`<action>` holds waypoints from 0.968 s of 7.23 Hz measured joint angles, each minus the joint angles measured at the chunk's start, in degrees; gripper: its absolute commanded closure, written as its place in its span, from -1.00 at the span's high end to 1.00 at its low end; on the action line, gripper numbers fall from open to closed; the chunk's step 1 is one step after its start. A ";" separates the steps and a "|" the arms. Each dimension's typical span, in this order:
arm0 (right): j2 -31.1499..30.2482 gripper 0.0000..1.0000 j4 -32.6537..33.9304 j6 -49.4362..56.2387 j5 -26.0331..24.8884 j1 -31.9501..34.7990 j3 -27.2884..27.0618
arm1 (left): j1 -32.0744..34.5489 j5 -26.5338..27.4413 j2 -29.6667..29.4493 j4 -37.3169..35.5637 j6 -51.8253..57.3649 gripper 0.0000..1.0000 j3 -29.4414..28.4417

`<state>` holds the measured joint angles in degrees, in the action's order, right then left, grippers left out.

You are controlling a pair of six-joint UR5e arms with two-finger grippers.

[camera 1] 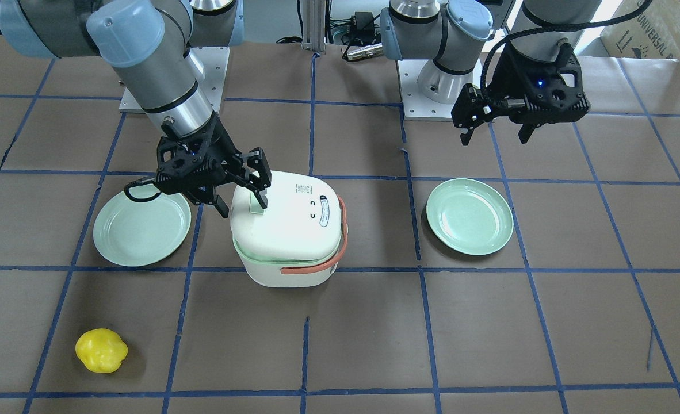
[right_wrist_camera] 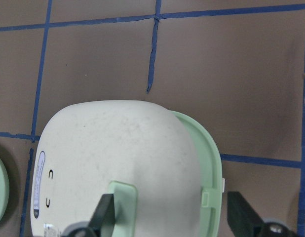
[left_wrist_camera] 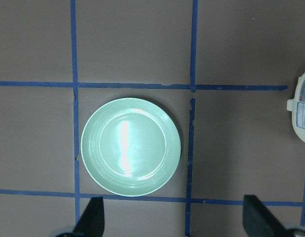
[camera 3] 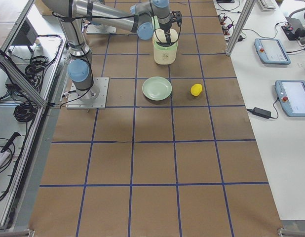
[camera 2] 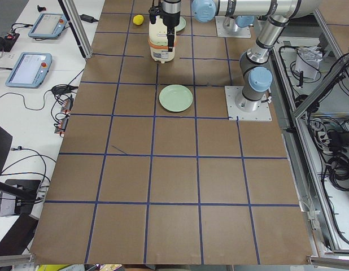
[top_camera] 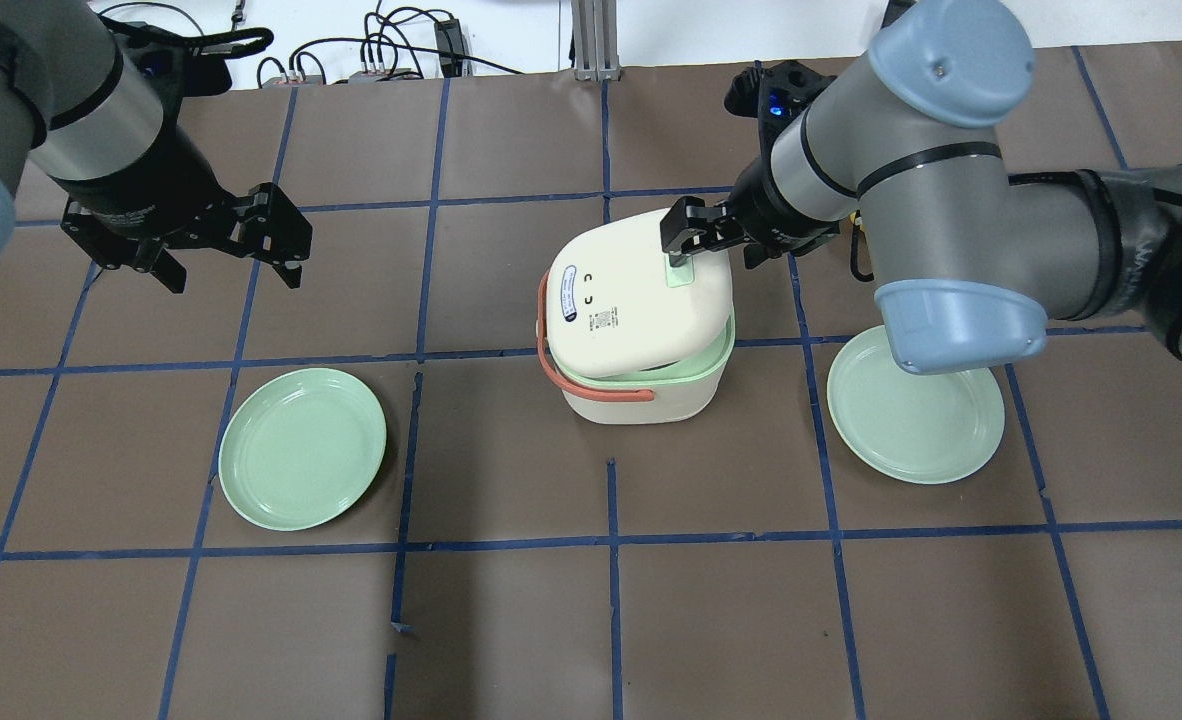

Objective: Press rice cooker button
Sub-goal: 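Lift the right gripper away as the lid pops open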

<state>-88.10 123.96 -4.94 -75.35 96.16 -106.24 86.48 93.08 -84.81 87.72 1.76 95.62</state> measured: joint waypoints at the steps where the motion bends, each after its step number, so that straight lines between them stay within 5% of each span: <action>1: -1.65 1.00 -3.52 -0.09 -3.35 -0.30 2.10 | 0.00 0.00 0.00 0.00 0.00 1.00 0.00; 4: -2.99 1.00 -10.31 2.61 -12.86 -1.06 9.27 | 0.00 0.00 0.00 0.02 0.00 1.00 0.00; 7: -3.36 1.00 -11.22 5.14 -13.97 -3.44 11.19 | 0.00 0.00 0.00 0.00 0.00 1.00 0.00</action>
<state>-91.46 112.74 0.20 -89.32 92.72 -95.04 86.49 93.08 -84.82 87.72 1.76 95.63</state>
